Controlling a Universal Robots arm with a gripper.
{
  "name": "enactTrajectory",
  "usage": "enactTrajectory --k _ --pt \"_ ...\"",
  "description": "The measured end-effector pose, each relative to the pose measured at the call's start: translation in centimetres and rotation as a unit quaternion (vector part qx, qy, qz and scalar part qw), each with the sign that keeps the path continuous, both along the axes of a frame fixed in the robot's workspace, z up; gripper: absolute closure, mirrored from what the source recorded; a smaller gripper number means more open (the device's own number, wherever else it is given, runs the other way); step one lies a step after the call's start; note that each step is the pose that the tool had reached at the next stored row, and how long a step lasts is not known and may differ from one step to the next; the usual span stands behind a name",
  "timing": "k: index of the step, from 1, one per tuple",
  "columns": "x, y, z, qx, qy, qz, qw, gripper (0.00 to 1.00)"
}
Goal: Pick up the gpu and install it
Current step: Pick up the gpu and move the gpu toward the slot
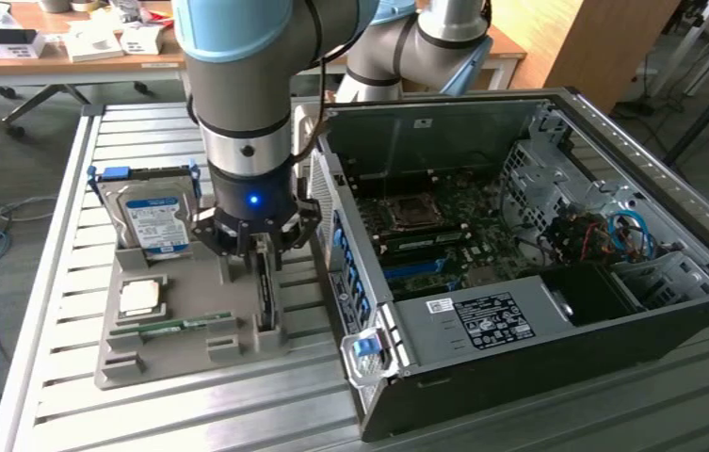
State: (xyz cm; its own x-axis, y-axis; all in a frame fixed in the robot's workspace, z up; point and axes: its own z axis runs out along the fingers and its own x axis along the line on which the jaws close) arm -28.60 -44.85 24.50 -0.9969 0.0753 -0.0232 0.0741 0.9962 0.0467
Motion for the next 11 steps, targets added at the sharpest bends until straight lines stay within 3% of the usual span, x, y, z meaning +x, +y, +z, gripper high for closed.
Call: enactTrajectory --k 11 --pt "0.0 0.0 -0.65 0.0 0.0 0.0 1.0 0.58"
